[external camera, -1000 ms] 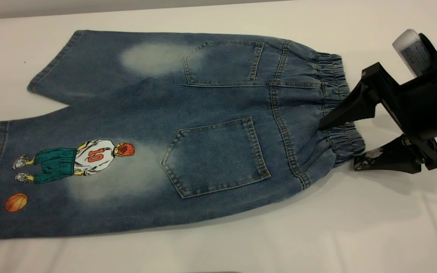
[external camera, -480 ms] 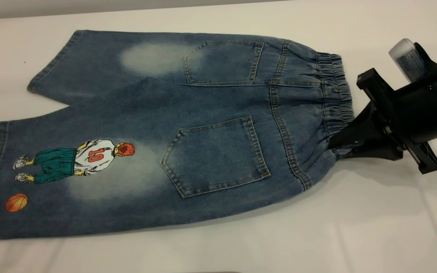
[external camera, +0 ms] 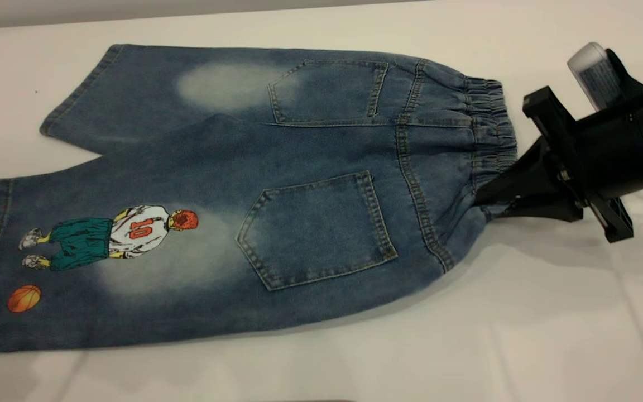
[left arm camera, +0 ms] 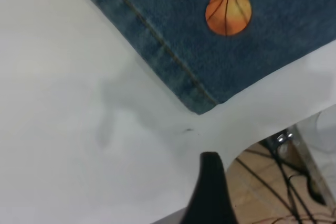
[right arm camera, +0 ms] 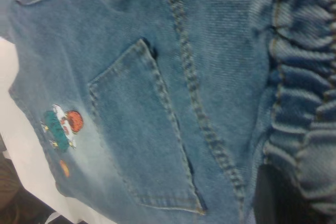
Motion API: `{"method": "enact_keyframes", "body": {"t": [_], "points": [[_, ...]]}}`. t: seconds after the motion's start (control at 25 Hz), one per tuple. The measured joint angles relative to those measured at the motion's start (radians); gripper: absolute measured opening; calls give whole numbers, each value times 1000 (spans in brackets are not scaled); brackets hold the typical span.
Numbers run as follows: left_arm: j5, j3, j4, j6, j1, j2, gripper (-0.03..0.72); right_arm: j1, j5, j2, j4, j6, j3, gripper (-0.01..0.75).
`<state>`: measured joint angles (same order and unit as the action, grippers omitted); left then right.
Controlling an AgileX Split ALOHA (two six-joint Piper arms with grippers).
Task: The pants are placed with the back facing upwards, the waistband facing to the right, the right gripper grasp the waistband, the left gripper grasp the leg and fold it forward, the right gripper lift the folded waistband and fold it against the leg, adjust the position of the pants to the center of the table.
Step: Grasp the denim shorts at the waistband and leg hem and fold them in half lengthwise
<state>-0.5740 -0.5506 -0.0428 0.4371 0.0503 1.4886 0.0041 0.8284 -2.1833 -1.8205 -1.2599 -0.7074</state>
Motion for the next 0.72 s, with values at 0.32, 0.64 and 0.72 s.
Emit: {"method": "enact_keyframes", "body": {"t": [0.32,0.64,0.72], "points": [[146,34,-122,0,0,143,538,-1,71,-1,0,-1,-43,40],[280,34,-125,0,0,305,538,-1,70,-1,0,-1,-46,46],[301,34,-125,0,0,344,538,-1,70,-1,0,-1,-46,48]]}}
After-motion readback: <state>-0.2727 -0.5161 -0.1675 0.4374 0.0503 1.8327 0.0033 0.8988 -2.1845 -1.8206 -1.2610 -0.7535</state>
